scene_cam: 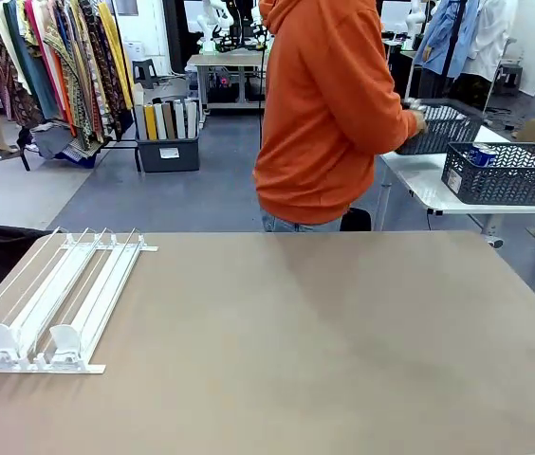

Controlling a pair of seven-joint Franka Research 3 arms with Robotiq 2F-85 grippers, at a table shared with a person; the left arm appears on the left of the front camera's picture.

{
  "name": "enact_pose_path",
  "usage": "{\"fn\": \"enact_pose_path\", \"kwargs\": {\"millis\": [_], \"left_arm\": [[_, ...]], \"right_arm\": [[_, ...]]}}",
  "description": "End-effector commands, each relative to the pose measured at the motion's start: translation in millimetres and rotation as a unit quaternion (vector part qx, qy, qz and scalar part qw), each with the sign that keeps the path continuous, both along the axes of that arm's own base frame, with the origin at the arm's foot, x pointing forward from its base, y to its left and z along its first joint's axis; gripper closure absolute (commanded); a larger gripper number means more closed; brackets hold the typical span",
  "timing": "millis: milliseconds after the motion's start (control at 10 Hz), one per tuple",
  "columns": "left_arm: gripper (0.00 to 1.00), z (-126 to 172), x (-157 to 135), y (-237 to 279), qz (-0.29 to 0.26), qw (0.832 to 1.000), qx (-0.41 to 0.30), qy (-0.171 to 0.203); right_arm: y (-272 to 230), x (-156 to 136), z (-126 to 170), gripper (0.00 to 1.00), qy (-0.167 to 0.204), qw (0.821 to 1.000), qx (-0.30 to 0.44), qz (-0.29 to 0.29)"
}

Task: Retrieve and store the cans from the dispenser.
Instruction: Pick up one can from the Automatic Can Dispenser and place it in the middle of the table.

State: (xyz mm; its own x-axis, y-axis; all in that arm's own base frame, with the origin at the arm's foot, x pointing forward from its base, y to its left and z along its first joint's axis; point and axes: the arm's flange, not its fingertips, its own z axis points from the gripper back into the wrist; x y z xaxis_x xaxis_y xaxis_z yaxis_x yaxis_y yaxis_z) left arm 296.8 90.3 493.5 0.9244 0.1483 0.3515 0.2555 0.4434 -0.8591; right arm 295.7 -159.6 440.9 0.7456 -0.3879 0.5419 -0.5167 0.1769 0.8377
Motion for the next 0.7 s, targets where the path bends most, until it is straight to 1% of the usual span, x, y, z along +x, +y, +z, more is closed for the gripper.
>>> {"fn": "enact_pose_path", "kwargs": {"millis": [0, 600], "left_arm": [[0.00, 0.6, 0.8, -1.0, -0.002, 1.000, -0.008, -0.010], [0.00, 0.6, 0.8, -1.0, -0.002, 1.000, -0.008, -0.010]], "right_arm": [[2.0, 2.3, 5.5, 0.00, 0.001, 1.000, 0.010, -0.004], [2.0, 2.3, 5.5, 0.00, 0.001, 1.000, 0.010, -0.004]]}}
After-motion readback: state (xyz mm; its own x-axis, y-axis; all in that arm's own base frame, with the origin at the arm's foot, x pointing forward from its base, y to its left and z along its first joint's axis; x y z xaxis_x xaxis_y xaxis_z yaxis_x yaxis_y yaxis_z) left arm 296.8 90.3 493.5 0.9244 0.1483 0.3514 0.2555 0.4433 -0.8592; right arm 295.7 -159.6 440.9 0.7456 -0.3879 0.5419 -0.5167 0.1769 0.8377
